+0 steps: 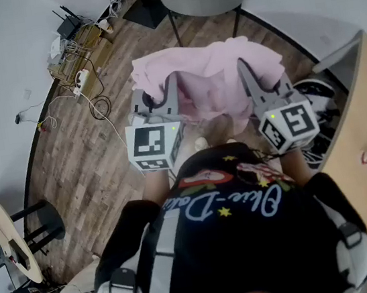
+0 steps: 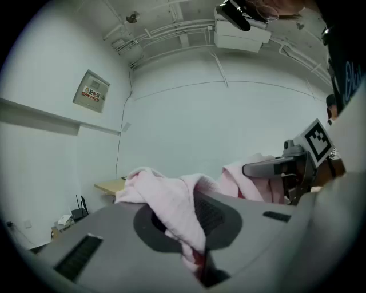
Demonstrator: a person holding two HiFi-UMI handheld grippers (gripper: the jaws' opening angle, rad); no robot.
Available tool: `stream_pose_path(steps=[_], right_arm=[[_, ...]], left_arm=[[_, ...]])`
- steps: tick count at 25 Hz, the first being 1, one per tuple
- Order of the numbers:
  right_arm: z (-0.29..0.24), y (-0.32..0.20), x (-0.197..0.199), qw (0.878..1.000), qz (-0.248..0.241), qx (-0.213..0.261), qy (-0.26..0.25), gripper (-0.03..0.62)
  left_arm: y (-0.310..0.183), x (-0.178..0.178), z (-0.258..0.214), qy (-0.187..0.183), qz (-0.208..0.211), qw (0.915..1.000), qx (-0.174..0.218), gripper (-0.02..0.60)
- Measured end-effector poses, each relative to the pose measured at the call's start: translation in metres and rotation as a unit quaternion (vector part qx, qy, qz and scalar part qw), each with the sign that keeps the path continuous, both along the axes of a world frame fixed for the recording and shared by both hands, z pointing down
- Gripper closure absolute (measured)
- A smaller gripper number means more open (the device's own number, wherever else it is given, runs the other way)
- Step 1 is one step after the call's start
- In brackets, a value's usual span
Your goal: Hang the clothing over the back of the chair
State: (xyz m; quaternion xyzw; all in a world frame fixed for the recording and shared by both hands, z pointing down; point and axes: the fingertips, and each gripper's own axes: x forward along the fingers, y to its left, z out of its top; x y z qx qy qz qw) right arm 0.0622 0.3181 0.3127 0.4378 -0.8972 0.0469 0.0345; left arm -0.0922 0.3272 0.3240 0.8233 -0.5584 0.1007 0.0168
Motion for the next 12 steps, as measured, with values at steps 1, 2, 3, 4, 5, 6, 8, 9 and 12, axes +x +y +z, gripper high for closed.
stream_pose_path(steps=[1,2,3,4,5,6,8,9,12], right_arm=[[0.001,-0.001,-0.001,1.0,-0.001,-0.002,-0.002,0.554],[0.002,-0.002,-0.002,1.0,-0.003,-0.003,-0.003,0.554],[0.004,-0.002,-0.003,1.0,-0.004,-0.004,-0.004,0.554],[0.005,-0.003,-0.004,1.0,-0.006,-0.005,-0.004,0.554],[0.007,-0.004,-0.006,1.0,-0.007,-0.006,-0.003,0.554],[0.008,-0.006,-0.007,1.0,-0.008,-0.005,-0.001,0.554],[0.013,-0.01,-0.009,1.0,-0.01,-0.004,0.001,0.554],[0.016,-0.012,-0.011,1.0,-0.011,-0.004,0.001,0.554],[0.026,-0.021,-0.019,1.0,-0.016,-0.004,0.0,0.554]], left_arm=[[-0.001,-0.001,0.001,0.0,0.0,1.0,0.0,0.56],[-0.002,-0.002,0.002,0.0,0.0,1.0,0.001,0.56],[-0.003,-0.002,0.003,0.0,-0.001,1.0,0.001,0.56],[-0.003,-0.003,0.005,0.0,-0.002,1.0,0.001,0.56],[-0.004,-0.004,0.006,0.001,-0.003,1.0,0.002,0.56],[-0.005,-0.005,0.008,0.001,-0.004,1.0,0.002,0.56],[-0.008,-0.008,0.013,0.001,-0.006,1.0,0.002,0.56],[-0.01,-0.009,0.016,0.001,-0.008,1.0,0.002,0.56],[-0.016,-0.017,0.026,0.0,-0.013,0.9999,0.004,0.56]])
